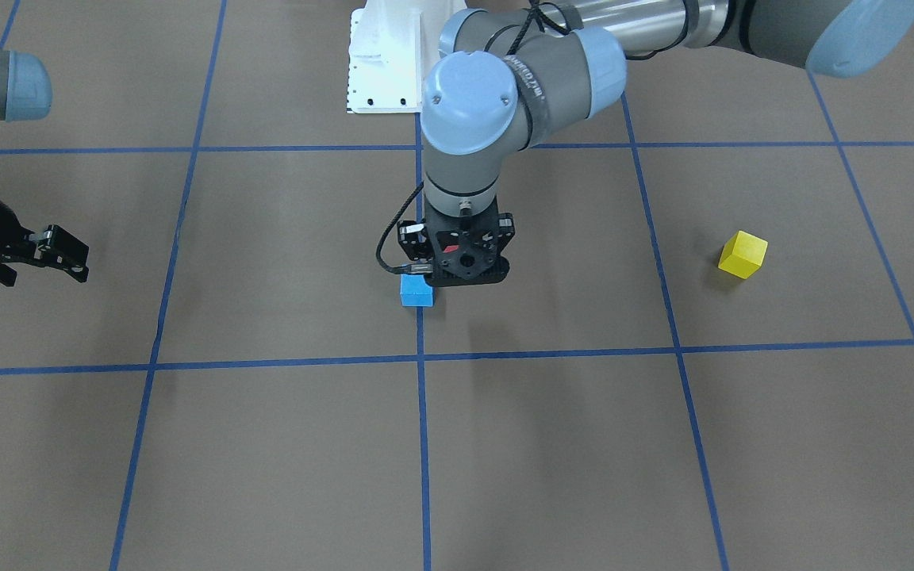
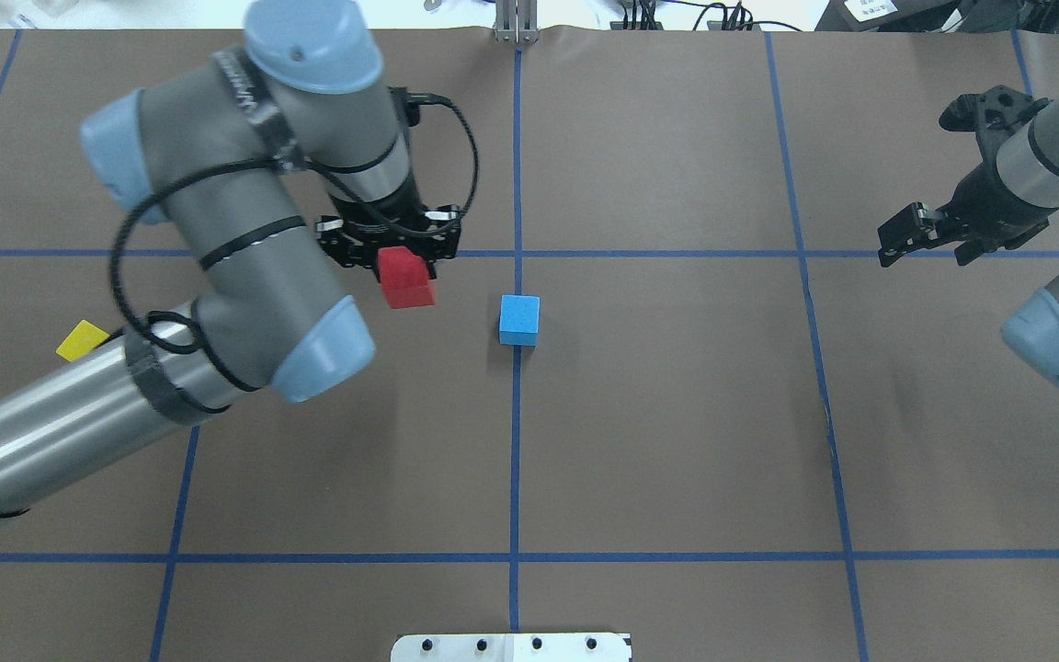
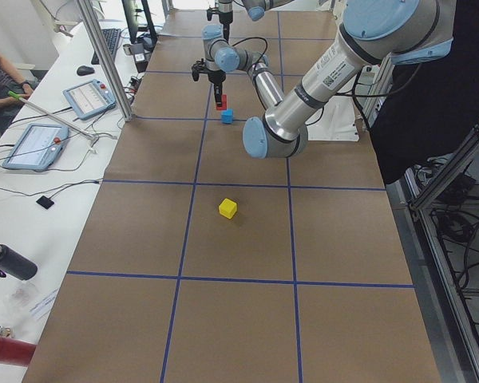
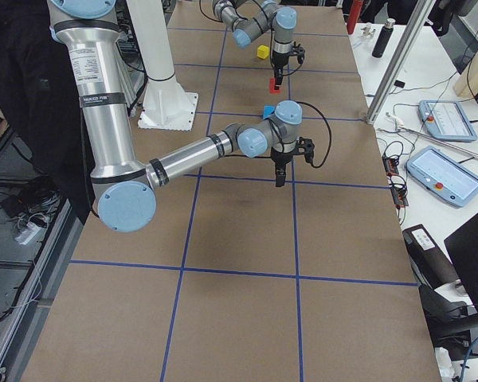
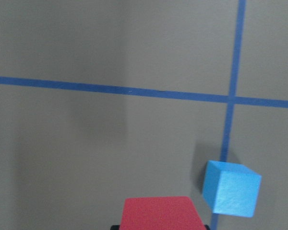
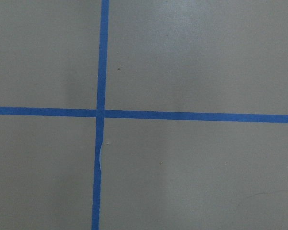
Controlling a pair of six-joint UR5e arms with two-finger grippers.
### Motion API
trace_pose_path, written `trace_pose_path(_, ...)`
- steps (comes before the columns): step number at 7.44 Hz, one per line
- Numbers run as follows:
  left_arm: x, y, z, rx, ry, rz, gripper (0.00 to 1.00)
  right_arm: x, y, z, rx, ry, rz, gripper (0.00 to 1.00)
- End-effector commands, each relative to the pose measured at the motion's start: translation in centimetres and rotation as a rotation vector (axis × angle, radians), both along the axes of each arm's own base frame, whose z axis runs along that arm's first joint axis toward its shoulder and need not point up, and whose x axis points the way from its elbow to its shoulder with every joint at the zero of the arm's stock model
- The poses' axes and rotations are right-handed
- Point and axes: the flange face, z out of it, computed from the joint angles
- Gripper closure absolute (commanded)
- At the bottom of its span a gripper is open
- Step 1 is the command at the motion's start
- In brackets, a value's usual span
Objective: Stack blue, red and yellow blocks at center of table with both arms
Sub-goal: 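Lower the red cube onto the blue cube with the left gripper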
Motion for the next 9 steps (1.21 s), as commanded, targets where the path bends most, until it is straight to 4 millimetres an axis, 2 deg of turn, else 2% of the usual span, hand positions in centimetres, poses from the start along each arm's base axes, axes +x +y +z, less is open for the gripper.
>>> trace_pose_path(1, 3.2, -1.9, 0.6, 0.031, 0.001, 0.031, 1.00, 0.0, 0.0, 0.2, -0.007, 0.002, 0.002, 0.00)
trace_pose_path(2, 4.8, -0.3, 0.6, 0.025, -0.004, 0.051, 1.00, 0.1, 0.0, 0.1, -0.006, 0.000, 0.003, 0.00)
trace_pose_path(9, 6.6, 1.6, 1.2, 0.026, -0.004, 0.082, 1.00, 0.0, 0.0, 0.3, -0.010, 0.002, 0.005, 0.00)
